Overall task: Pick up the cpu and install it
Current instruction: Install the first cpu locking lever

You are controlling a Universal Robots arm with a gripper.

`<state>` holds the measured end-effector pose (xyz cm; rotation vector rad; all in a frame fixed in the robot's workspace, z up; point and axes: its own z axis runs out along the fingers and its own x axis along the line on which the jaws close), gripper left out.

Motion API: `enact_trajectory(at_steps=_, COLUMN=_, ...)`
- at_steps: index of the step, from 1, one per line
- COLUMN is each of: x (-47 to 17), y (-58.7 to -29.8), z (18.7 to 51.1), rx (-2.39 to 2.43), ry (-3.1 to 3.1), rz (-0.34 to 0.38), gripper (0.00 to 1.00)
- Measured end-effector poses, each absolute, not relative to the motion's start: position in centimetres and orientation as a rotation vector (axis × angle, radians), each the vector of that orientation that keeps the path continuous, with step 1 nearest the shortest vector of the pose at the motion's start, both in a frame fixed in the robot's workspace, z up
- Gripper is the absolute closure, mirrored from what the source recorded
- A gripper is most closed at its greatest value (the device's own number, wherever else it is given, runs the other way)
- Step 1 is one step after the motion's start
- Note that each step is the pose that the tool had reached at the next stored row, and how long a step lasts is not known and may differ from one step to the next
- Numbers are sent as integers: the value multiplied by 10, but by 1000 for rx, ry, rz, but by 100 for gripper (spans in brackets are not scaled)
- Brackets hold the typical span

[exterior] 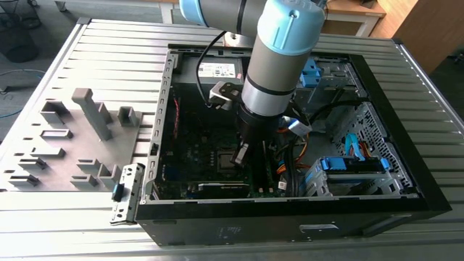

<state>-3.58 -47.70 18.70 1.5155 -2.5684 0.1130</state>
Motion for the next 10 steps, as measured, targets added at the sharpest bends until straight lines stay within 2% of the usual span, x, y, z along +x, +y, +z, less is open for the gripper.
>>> enact_trajectory(at_steps=10, x=-33, y=-477, z=186, rx=1515, ry=-2568, rz=113, gripper=89)
